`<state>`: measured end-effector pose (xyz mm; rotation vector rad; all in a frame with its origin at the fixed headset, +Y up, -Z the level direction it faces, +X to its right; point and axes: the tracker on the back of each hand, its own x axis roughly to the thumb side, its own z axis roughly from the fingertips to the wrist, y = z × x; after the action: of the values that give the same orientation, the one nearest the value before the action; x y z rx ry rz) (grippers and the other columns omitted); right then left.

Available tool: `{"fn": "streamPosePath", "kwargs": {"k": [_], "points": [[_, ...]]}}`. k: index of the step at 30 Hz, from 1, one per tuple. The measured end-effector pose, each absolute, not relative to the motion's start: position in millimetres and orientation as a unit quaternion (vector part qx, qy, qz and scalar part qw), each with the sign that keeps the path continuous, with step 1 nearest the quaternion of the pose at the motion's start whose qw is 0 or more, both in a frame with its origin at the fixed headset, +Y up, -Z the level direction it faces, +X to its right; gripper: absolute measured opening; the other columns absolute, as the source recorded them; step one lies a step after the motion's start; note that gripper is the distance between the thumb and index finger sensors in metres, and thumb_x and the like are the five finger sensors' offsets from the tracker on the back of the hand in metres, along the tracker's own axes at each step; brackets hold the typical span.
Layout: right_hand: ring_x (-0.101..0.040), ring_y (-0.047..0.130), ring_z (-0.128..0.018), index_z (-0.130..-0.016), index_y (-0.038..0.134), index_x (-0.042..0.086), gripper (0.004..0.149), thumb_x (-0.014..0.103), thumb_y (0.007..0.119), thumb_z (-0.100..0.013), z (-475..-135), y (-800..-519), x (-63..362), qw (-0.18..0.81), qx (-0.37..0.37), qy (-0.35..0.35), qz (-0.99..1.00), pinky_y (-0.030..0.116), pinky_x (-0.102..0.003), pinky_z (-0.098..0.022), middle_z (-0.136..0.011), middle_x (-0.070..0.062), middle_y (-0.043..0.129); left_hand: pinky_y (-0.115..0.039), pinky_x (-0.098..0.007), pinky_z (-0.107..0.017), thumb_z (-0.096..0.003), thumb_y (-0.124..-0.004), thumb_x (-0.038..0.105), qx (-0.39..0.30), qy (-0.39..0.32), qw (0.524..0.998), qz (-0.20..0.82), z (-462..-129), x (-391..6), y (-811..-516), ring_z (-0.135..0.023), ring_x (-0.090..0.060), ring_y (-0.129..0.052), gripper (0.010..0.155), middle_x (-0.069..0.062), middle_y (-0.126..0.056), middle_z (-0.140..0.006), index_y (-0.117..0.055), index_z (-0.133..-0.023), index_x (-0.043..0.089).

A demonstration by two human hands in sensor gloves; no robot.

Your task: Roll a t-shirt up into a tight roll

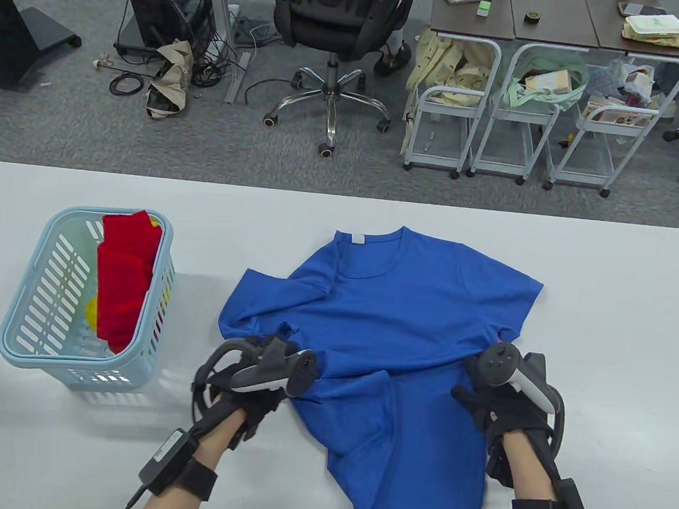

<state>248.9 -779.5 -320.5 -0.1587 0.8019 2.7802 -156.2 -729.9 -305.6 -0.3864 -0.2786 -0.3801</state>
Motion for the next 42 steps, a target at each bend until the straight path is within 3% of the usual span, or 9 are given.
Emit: {"fn": "streamPosePath", "kwargs": {"k": [6,9,14,18,20,24,27,36,42], "points": [[-0.046,0.012,-0.110,-0.116,0.026,0.019,0.076,0.052,0.063,-0.059,-318.7,-786.3,233.7,0.056,-0.052,0.267,0.961,0.034,-0.063,-0.074,-0.119,-0.012,0.013,-0.052,-0.061,-0.079,-0.0530,-0.075,0.030,-0.131,-0.041,0.974,-0.180,-287.4,-197.0,-720.9,-0.114,-0.036,-0.056,0.045,-0.005,-0.051,-0.126,-0.080,-0.093,0.050],[-0.047,0.020,-0.110,-0.116,0.034,0.021,0.073,0.050,0.066,-0.058,-311.9,-780.1,218.8,0.039,-0.019,0.252,0.967,0.036,-0.062,-0.074,-0.120,-0.013,0.020,-0.049,-0.061,-0.080,-0.0570,-0.065,0.033,-0.104,-0.050,0.983,-0.141,-283.6,-183.6,-708.7,-0.114,-0.039,-0.052,0.051,-0.010,-0.044,-0.127,-0.066,-0.107,0.043],[-0.046,0.040,-0.111,-0.115,0.046,0.017,0.074,0.052,0.071,-0.055,-296.8,-776.1,179.3,0.002,0.056,0.274,0.960,0.044,-0.062,-0.072,-0.121,-0.015,0.039,-0.046,-0.063,-0.080,-0.0594,-0.059,0.040,-0.088,-0.108,0.984,-0.107,-288.4,-124.9,-698.4,-0.115,-0.040,-0.051,0.050,-0.010,-0.045,-0.128,-0.064,-0.109,0.037],[-0.054,0.037,-0.108,-0.115,0.030,0.004,0.096,0.063,0.070,-0.050,-283.9,-791.4,149.7,-0.094,0.067,0.292,0.949,0.048,-0.061,-0.071,-0.117,-0.027,0.027,-0.050,-0.061,-0.080,-0.0533,-0.038,0.063,-0.133,-0.150,0.962,-0.183,-302.1,-65.0,-728.9,-0.114,-0.038,-0.056,0.070,-0.010,-0.046,-0.128,-0.048,-0.117,0.035],[-0.055,0.034,-0.107,-0.114,0.024,0.002,0.099,0.066,0.062,-0.049,-283.2,-796.9,145.9,-0.105,0.069,0.289,0.949,0.048,-0.061,-0.072,-0.116,-0.029,0.022,-0.037,-0.066,-0.080,-0.0505,-0.035,0.066,-0.180,-0.149,0.954,-0.187,-308.6,-47.2,-750.8,-0.117,-0.039,-0.048,0.077,-0.011,-0.039,-0.129,-0.037,-0.119,0.032],[-0.055,0.024,-0.107,-0.114,0.018,0.005,0.098,0.066,0.061,-0.051,-286.2,-804.7,150.1,-0.065,0.063,0.298,0.950,0.042,-0.062,-0.073,-0.115,-0.028,0.014,-0.022,-0.069,-0.077,-0.0502,-0.031,0.067,-0.253,-0.153,0.941,-0.165,-310.3,-67.2,-771.2,-0.116,-0.047,-0.020,0.082,-0.015,-0.010,-0.127,-0.006,-0.116,0.026],[-0.053,0.022,-0.108,-0.114,0.018,0.007,0.096,0.065,0.061,-0.051,-292.8,-807.7,151.7,-0.059,0.061,0.297,0.951,0.039,-0.063,-0.073,-0.115,-0.026,0.013,-0.022,-0.067,-0.078,-0.0514,-0.049,0.066,-0.310,-0.144,0.933,-0.109,-305.8,-103.5,-764.4,-0.115,-0.045,-0.016,0.086,-0.014,-0.007,-0.125,-0.008,-0.116,0.027],[-0.051,0.013,-0.107,-0.114,0.014,0.009,0.089,0.061,0.057,-0.055,-315.4,-810.2,161.9,-0.009,0.030,0.302,0.953,0.035,-0.062,-0.074,-0.115,-0.023,0.006,-0.030,-0.064,-0.080,-0.0477,-0.073,0.060,-0.341,-0.155,0.927,-0.034,-255.0,-194.9,-759.1,-0.113,-0.046,-0.015,0.093,-0.015,-0.008,-0.124,-0.018,-0.117,0.031],[-0.043,0.001,-0.108,-0.114,0.009,0.017,0.086,0.056,0.060,-0.056,-319.5,-804.3,187.6,0.059,0.033,0.311,0.948,0.022,-0.062,-0.075,-0.116,-0.013,-0.002,-0.038,-0.065,-0.080,-0.0409,-0.082,0.062,-0.331,-0.121,0.922,-0.160,-250.6,-209.0,-747.9,-0.117,-0.044,-0.030,0.098,-0.012,-0.023,-0.128,-0.024,-0.116,0.038]]}}
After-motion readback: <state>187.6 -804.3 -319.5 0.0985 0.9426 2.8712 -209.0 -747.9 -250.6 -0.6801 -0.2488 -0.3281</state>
